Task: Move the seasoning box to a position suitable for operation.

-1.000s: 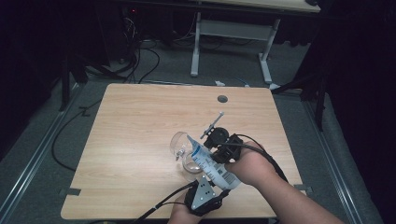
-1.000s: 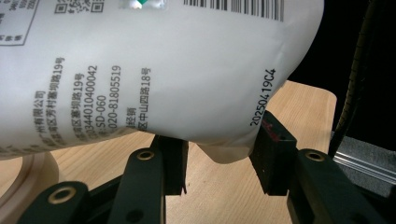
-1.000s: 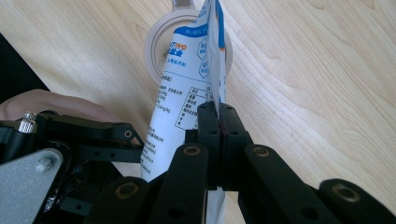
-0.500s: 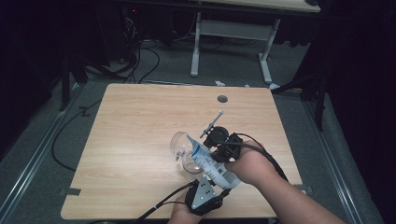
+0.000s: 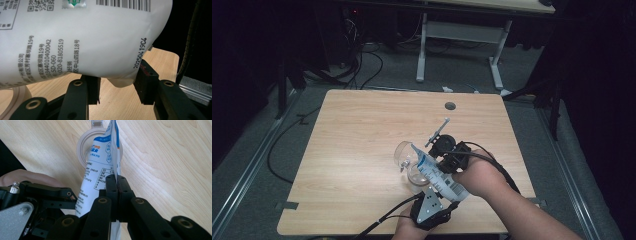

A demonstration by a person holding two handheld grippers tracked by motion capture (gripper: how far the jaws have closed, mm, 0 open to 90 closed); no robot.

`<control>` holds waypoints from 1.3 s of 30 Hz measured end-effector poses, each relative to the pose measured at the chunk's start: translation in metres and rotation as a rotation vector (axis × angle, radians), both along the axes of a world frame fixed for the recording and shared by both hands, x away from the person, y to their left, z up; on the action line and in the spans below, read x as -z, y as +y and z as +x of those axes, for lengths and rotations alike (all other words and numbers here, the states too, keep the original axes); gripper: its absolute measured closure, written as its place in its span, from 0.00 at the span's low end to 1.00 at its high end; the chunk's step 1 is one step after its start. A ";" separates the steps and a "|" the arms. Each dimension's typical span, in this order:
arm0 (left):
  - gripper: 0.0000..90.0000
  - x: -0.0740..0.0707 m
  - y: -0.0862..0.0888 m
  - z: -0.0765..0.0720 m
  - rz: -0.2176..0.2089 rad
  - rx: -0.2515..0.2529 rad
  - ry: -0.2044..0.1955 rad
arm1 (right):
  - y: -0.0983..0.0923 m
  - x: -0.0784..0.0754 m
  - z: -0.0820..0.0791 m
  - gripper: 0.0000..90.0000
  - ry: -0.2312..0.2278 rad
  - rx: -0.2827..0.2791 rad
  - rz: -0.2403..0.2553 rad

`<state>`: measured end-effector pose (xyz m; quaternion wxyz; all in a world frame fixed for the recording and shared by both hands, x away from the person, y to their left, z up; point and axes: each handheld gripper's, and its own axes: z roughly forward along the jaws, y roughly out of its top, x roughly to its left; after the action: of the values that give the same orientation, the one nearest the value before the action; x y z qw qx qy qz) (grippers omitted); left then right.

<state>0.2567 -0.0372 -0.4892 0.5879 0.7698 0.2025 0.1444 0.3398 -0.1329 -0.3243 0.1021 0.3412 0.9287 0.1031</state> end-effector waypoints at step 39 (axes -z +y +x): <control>0.67 -0.003 0.000 0.002 -0.028 0.004 -0.002 | 0.005 -0.004 0.002 1.00 -0.005 -0.001 -0.015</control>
<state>0.2585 -0.0375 -0.4858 0.5993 0.7615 0.2025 0.1413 0.3420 -0.1279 -0.3205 0.1069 0.3397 0.9294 0.0973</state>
